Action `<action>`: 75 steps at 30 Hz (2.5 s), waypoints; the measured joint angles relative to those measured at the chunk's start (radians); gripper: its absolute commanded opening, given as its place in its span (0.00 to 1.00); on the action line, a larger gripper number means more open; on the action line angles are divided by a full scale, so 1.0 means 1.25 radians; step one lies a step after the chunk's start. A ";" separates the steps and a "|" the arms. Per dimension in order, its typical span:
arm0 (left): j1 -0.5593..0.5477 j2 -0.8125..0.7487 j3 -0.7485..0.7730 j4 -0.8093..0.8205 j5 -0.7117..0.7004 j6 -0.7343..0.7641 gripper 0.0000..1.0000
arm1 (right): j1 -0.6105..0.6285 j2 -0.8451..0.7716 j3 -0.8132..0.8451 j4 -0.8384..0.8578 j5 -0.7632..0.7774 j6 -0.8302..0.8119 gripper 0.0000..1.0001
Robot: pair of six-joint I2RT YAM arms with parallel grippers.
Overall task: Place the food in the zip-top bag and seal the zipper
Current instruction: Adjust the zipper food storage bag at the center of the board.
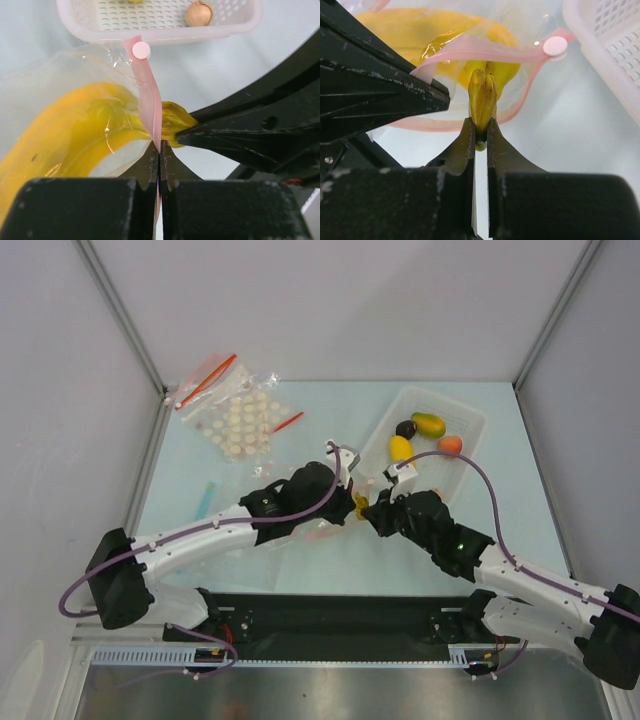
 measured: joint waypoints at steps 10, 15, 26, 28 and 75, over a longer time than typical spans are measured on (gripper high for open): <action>0.000 0.074 0.032 -0.018 -0.018 0.015 0.00 | -0.034 -0.011 -0.011 0.004 -0.049 0.020 0.00; 0.000 0.065 0.032 -0.012 0.045 0.006 0.00 | -0.027 -0.011 -0.016 0.004 -0.043 0.013 0.00; 0.001 -0.035 0.021 0.105 0.252 -0.117 0.00 | 0.017 -0.100 -0.051 0.030 -0.005 -0.013 0.00; 0.001 -0.058 0.012 0.140 0.275 -0.143 0.00 | 0.025 -0.115 -0.054 0.035 0.009 -0.016 0.00; 0.228 -0.174 0.017 0.027 -0.089 -0.034 0.00 | -0.077 0.221 0.276 0.085 -0.160 -0.033 0.59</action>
